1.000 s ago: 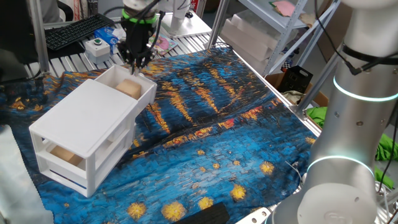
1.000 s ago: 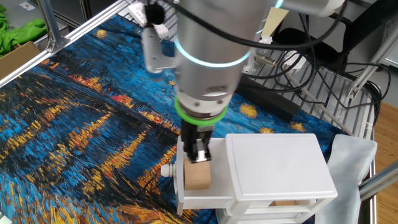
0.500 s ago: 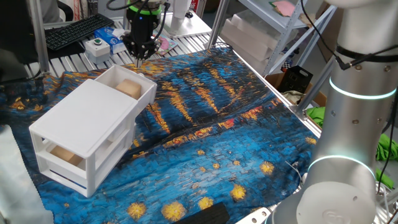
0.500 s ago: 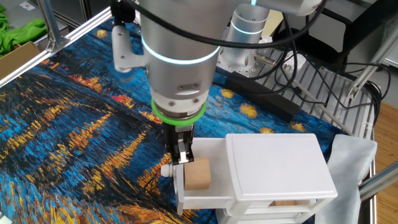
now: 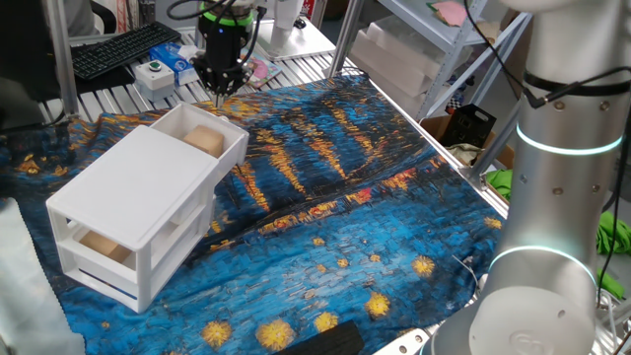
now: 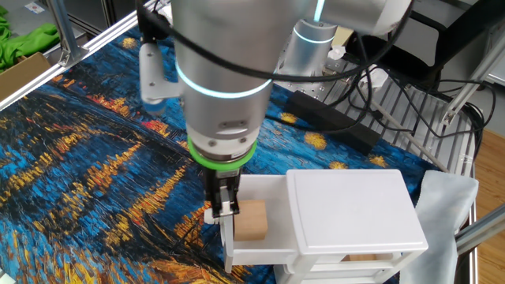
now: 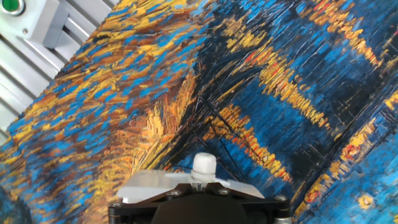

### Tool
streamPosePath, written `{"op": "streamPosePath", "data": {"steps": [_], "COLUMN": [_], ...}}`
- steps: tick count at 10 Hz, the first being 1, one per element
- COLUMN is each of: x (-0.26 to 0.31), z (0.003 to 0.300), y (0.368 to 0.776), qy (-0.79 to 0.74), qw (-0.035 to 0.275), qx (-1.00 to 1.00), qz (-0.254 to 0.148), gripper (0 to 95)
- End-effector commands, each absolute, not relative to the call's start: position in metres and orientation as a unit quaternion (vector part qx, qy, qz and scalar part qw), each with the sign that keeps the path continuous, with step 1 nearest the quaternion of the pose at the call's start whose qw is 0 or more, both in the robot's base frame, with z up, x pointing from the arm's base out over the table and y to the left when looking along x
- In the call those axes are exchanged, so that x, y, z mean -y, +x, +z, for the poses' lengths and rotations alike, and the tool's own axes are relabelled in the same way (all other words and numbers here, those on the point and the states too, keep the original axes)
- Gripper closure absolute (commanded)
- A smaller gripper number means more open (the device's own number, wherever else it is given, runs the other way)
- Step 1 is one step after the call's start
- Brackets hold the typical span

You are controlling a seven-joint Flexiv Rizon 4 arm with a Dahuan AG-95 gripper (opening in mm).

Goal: Put things in the drawer

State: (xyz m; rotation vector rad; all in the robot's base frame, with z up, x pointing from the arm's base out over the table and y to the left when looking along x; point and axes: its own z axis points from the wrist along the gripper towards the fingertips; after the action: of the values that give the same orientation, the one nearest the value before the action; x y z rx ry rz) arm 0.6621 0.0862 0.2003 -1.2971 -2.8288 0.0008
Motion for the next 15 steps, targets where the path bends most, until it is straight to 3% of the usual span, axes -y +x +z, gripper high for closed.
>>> {"op": "streamPosePath", "data": {"steps": [1, 2, 15], "x": [-0.085, -0.082, -0.082], "z": [0.197, 0.194, 0.16], "y": [0.665, 0.666, 0.669], "qy": [-0.418, -0.418, -0.428], "qw": [0.017, 0.018, 0.012], "qx": [0.908, 0.908, 0.904], "qz": [0.0, -0.002, -0.012], "gripper": [57.0, 38.0, 38.0]}}
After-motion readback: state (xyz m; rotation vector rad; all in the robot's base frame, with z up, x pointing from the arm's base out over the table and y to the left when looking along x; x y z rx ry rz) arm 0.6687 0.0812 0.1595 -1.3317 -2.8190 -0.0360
